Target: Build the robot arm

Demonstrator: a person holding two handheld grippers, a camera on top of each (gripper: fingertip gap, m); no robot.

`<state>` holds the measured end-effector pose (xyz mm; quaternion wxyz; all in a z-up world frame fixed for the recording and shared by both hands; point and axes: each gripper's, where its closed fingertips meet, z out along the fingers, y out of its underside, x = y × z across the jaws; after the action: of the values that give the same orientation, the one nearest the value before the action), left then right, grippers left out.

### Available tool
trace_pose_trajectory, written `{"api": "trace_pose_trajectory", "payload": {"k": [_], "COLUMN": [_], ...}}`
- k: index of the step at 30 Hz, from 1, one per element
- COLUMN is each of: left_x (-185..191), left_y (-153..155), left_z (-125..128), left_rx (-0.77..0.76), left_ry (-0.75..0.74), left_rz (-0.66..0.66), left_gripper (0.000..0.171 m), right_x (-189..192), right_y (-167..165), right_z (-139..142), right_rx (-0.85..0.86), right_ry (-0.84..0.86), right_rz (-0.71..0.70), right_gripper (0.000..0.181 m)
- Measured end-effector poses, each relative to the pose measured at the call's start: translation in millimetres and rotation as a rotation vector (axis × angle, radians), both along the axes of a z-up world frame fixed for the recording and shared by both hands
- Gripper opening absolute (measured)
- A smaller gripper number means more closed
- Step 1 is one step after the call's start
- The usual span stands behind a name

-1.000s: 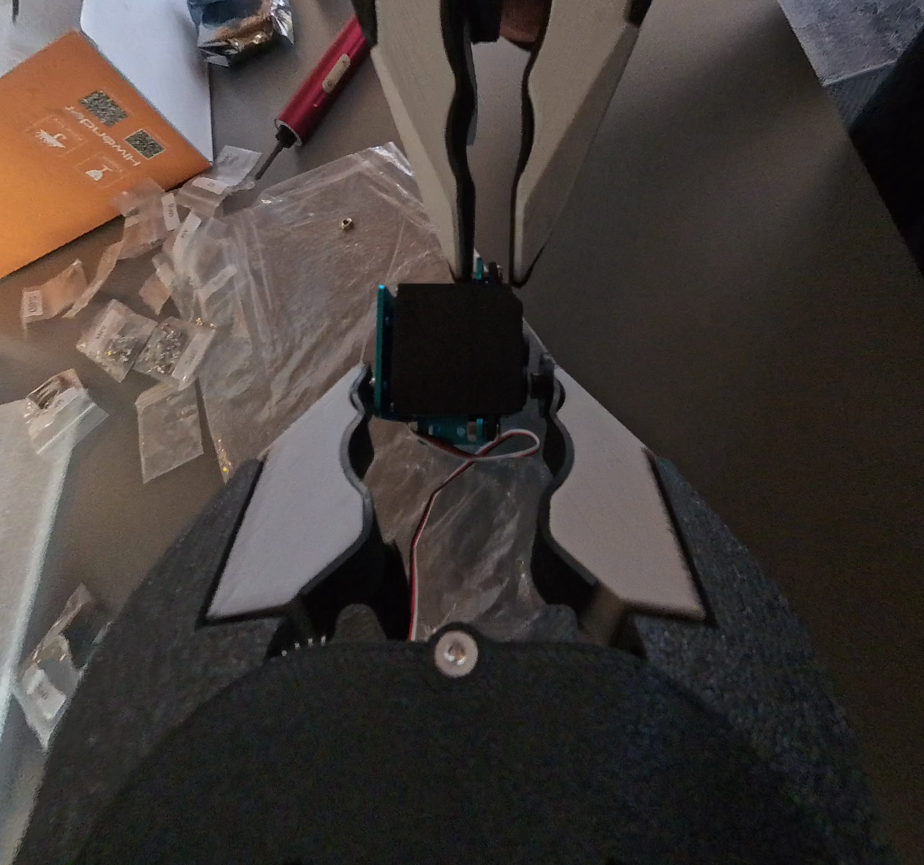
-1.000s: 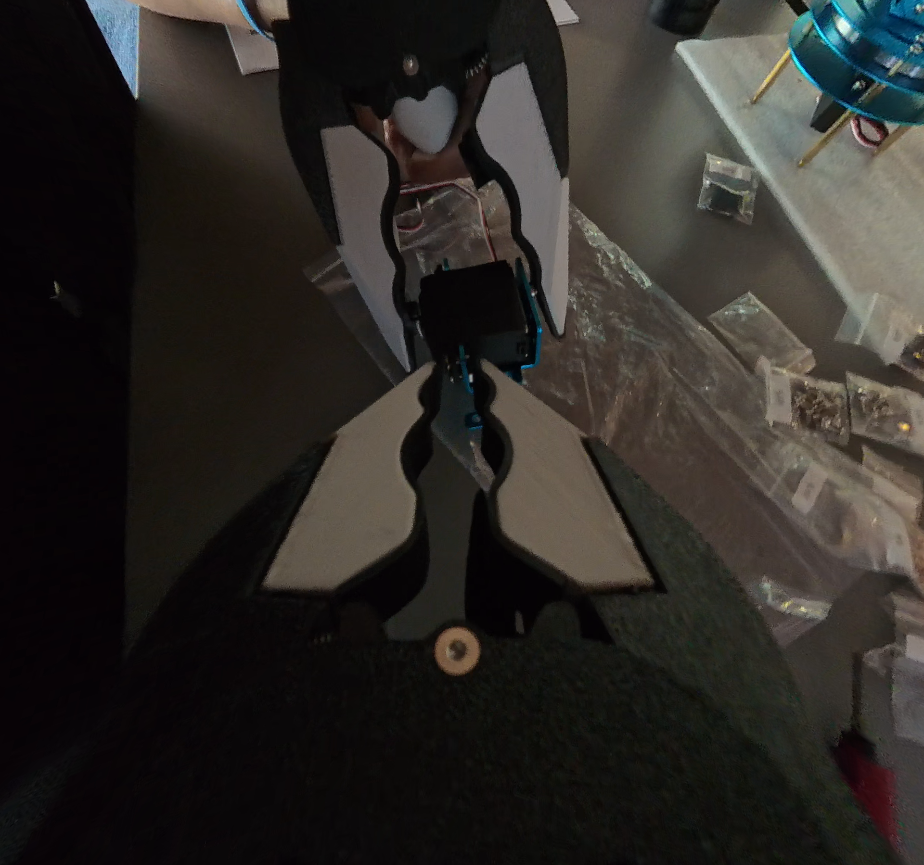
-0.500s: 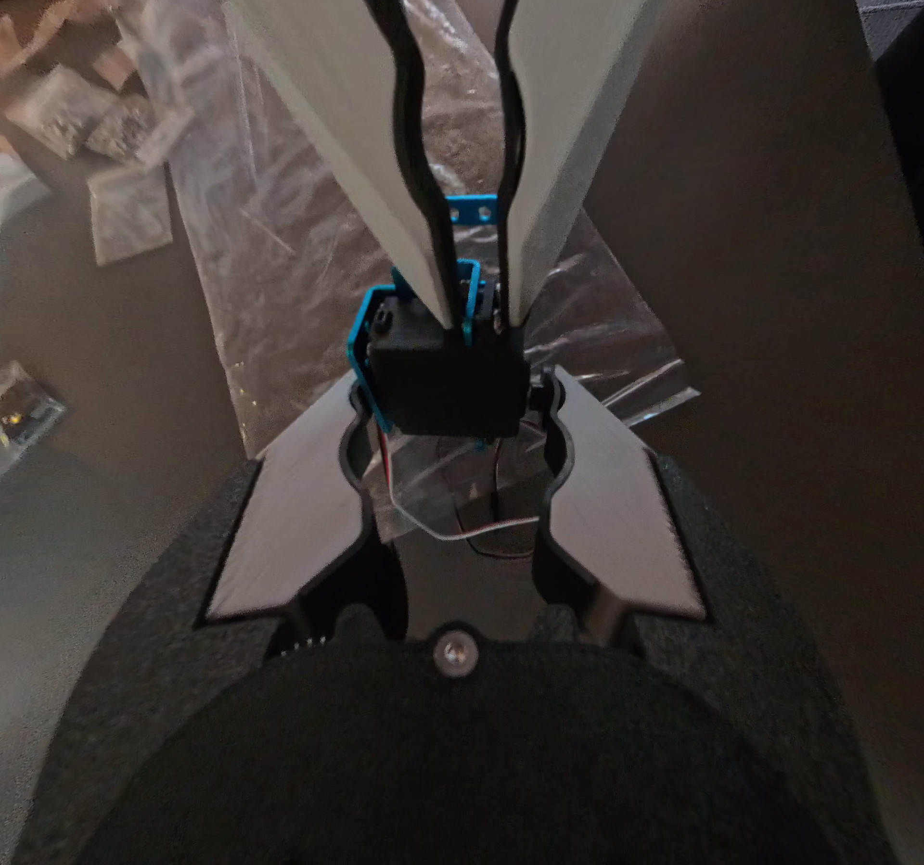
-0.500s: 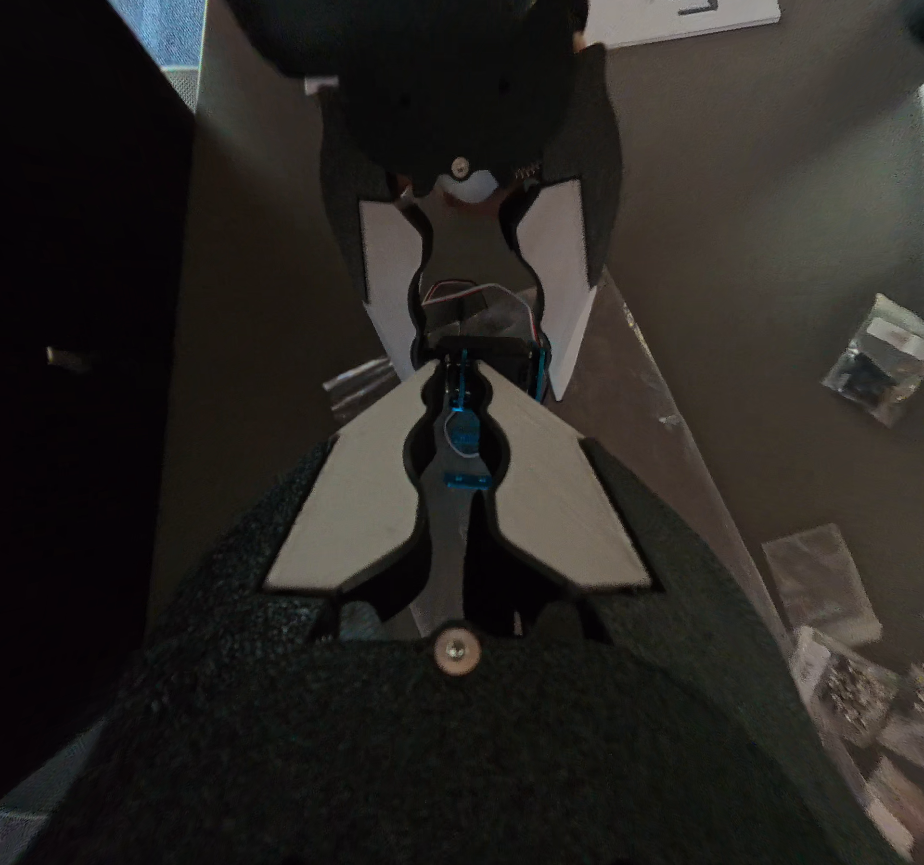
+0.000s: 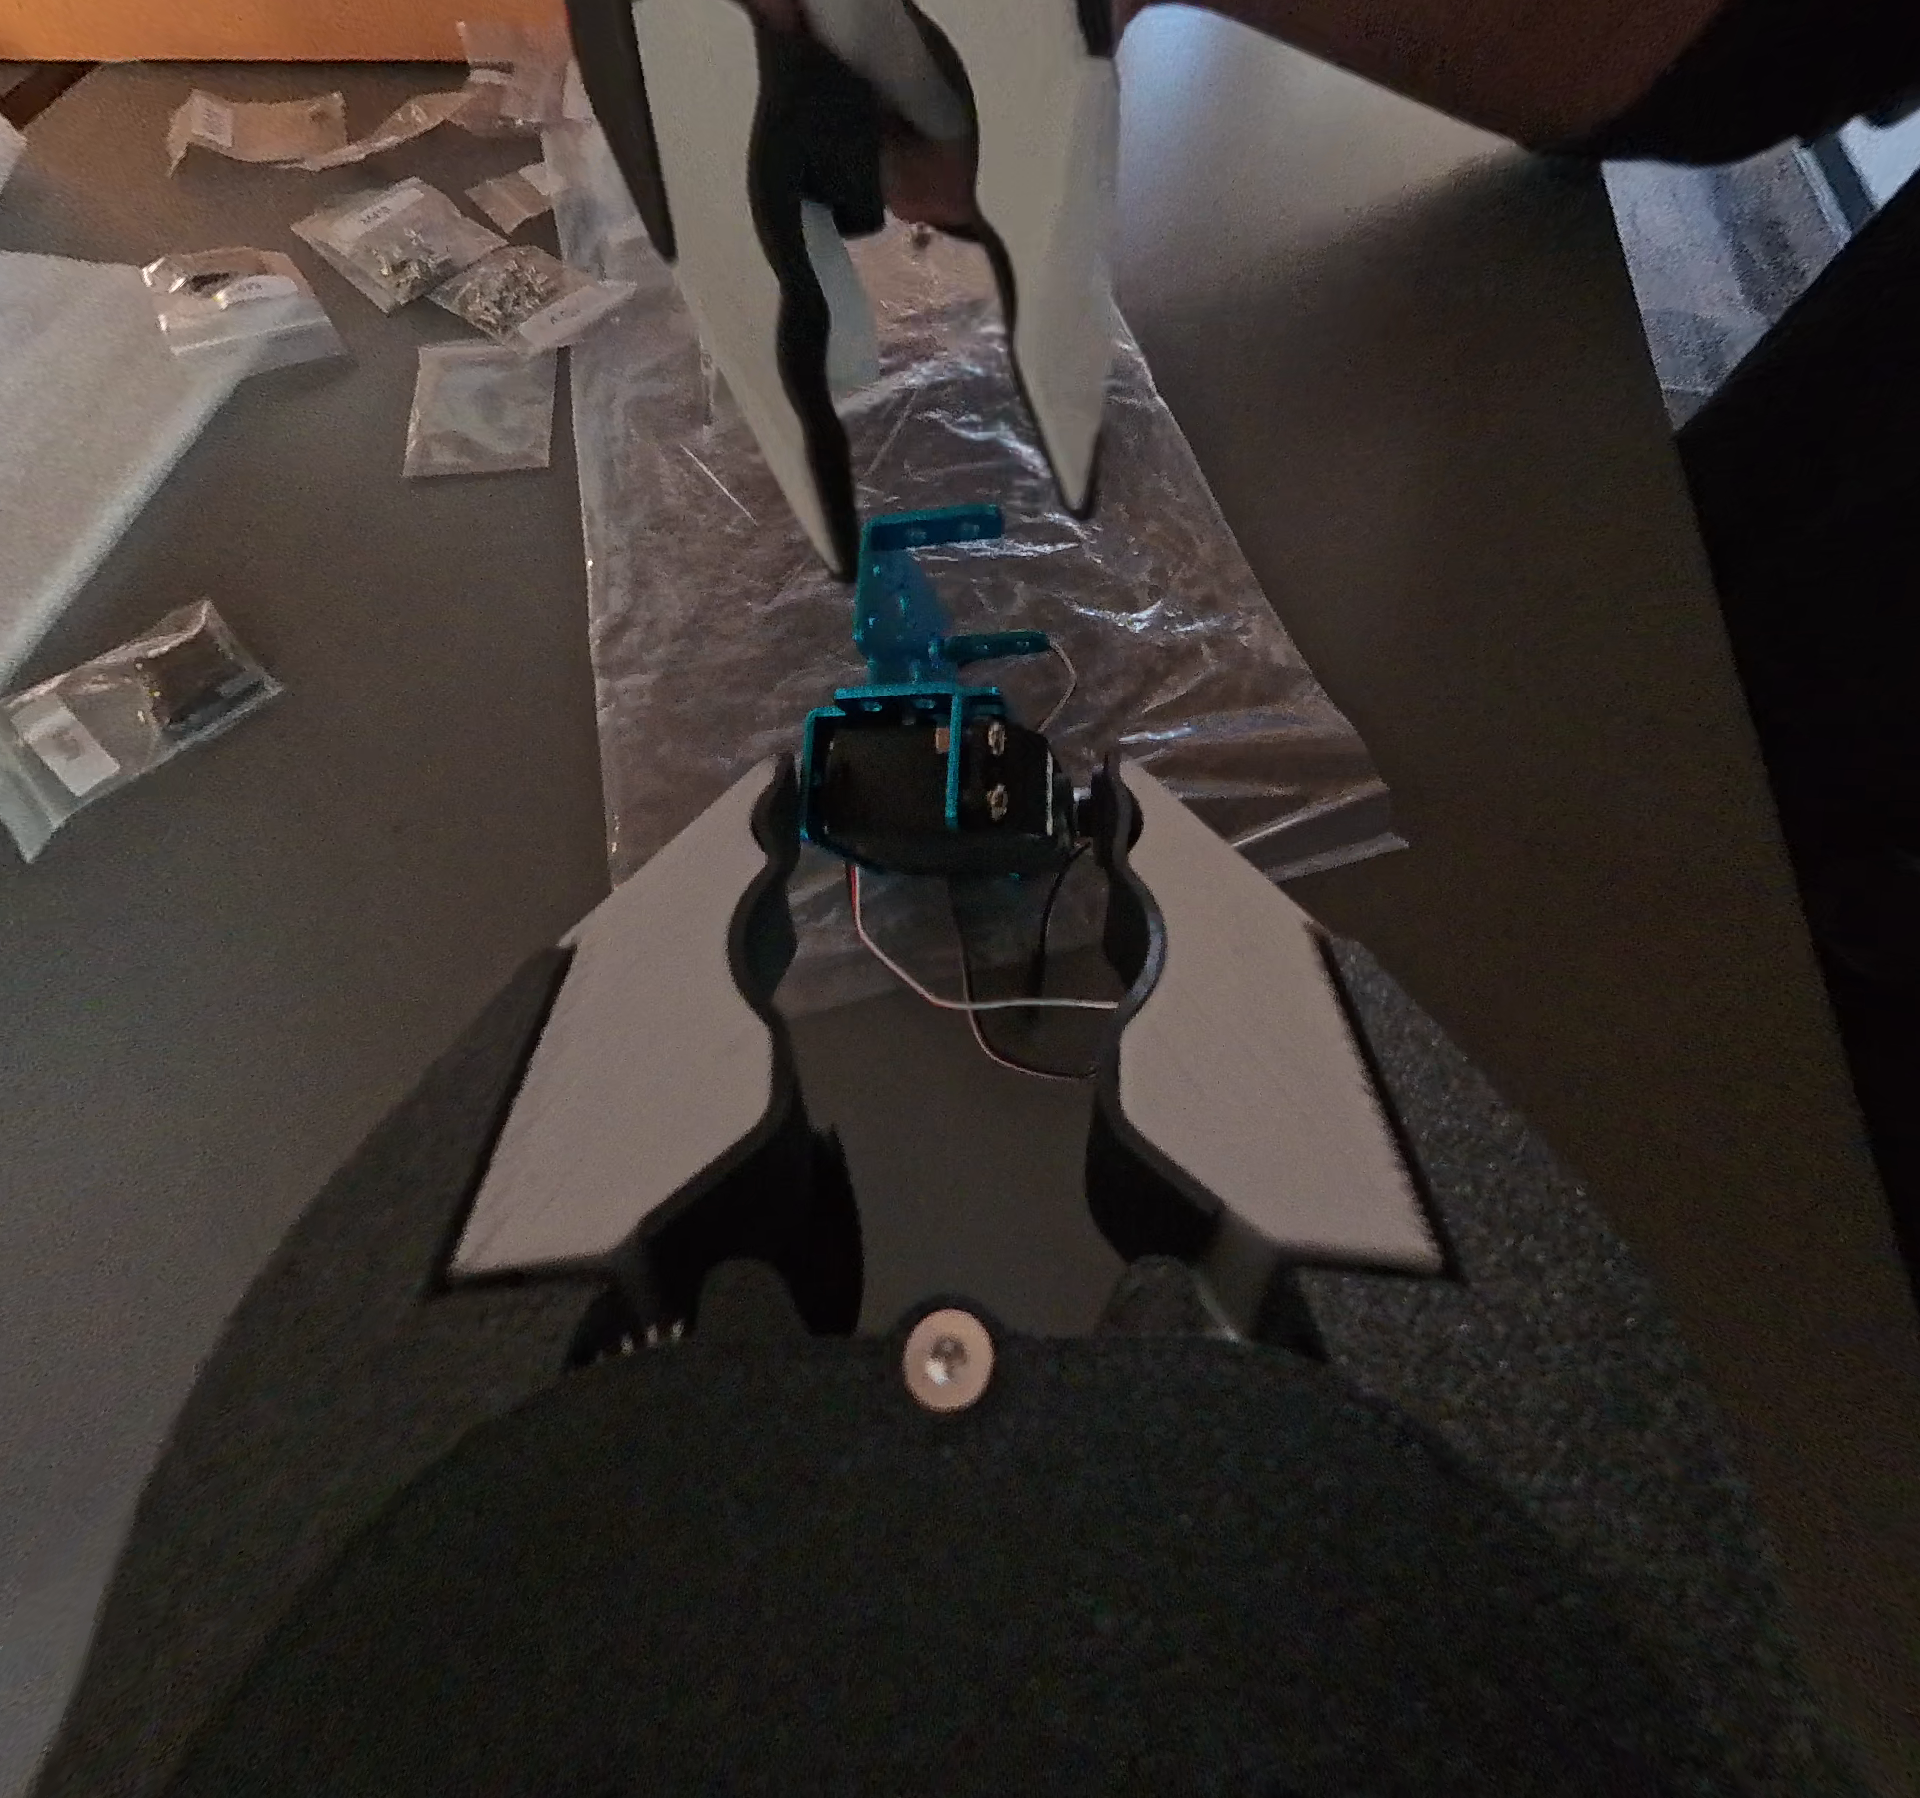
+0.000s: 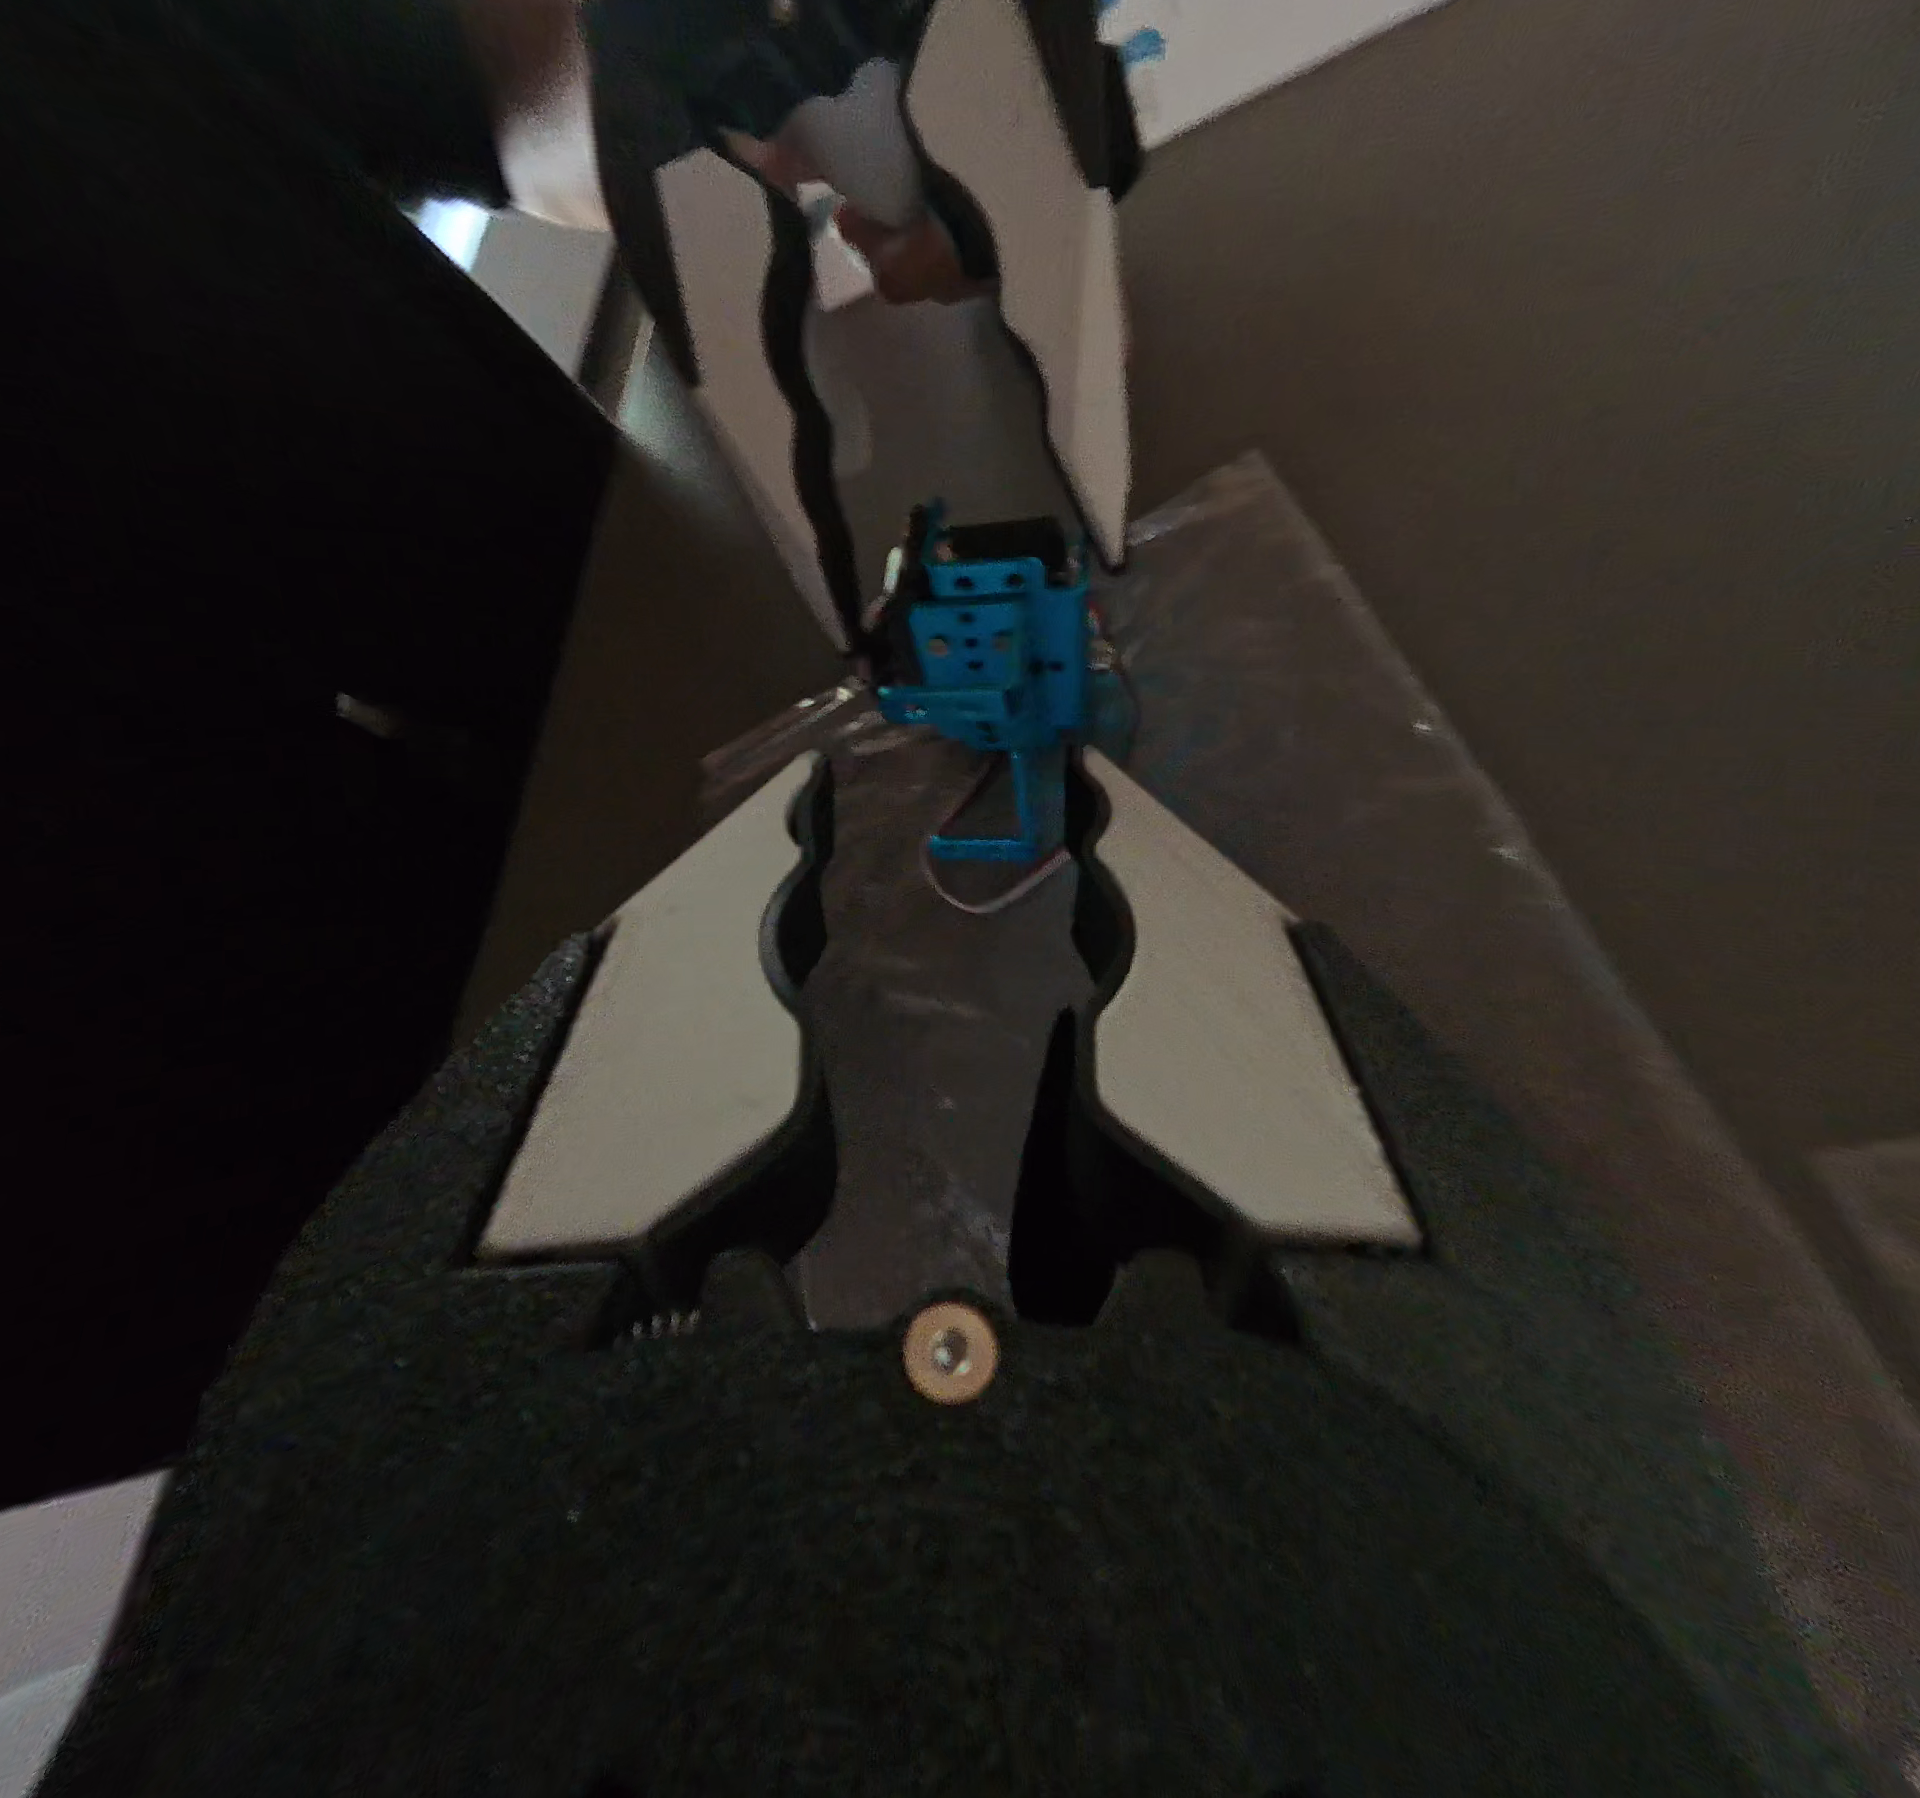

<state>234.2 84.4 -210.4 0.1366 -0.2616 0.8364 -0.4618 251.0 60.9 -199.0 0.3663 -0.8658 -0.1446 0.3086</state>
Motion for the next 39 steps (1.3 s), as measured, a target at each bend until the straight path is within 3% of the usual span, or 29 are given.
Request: {"api": "trace_pose_trajectory", "payload": {"k": [5, 10, 14, 17, 19, 22, 25, 31, 36, 39], "left_x": [2.6, -1.7, -1.1, -4.4, -5.8, -0.8, 3.0, 3.7, 2.3, 2.1], "left_y": [0.0, -1.2, 0.7, -4.3, -10.3, -14.2, -15.7, -16.9, -17.7, -17.5], "left_z": [3.6, -1.4, -3.8, -9.4, -10.9, -7.1, -9.0, -9.9, -10.4, -11.1], "left_rx": [0.106, 0.092, 0.07, 0.042, 0.033, 0.022, 0.039, 0.029, 0.028, 0.029], "left_ry": [-0.079, -0.047, -0.033, 0.0, 0.011, -0.006, -0.012, -0.004, -0.002, 0.002], "left_rz": [-0.068, -0.115, -0.111, -0.121, -0.122, -0.078, -0.047, -0.042, -0.052, -0.053], "left_gripper": [0.048, 0.043, 0.045, 0.044, 0.047, 0.049, 0.039, 0.036, 0.034, 0.032], "right_x": [-30.1, -51.7, -44.7, -14.4, 2.1, -2.2, -16.8, -24.4, -22.3, -22.3], "right_y": [-13.5, -19.7, -24.7, -10.9, 5.1, 18.9, 17.2, 13.8, 17.3, 18.0], "right_z": [8.7, 0.4, 20.1, 41.2, 34.4, 17.1, 9.8, 6.8, 5.2, 5.1], "right_rx": [0.071, 0.089, 0.132, 0.176, 0.149, 0.125, 0.124, 0.087, 0.116, 0.141], "right_ry": [-0.007, -0.09, -0.017, 0.013, -0.027, -0.07, -0.066, 0.035, -0.028, -0.063], "right_rz": [0.025, -0.002, 0.008, -0.046, -0.059, 0.006, 0.06, 0.081, 0.07, 0.064], "right_gripper": [0.025, 0.028, 0.02, 0.021, 0.028, 0.017, 0.017, 0.031, 0.012, 0.01]}}
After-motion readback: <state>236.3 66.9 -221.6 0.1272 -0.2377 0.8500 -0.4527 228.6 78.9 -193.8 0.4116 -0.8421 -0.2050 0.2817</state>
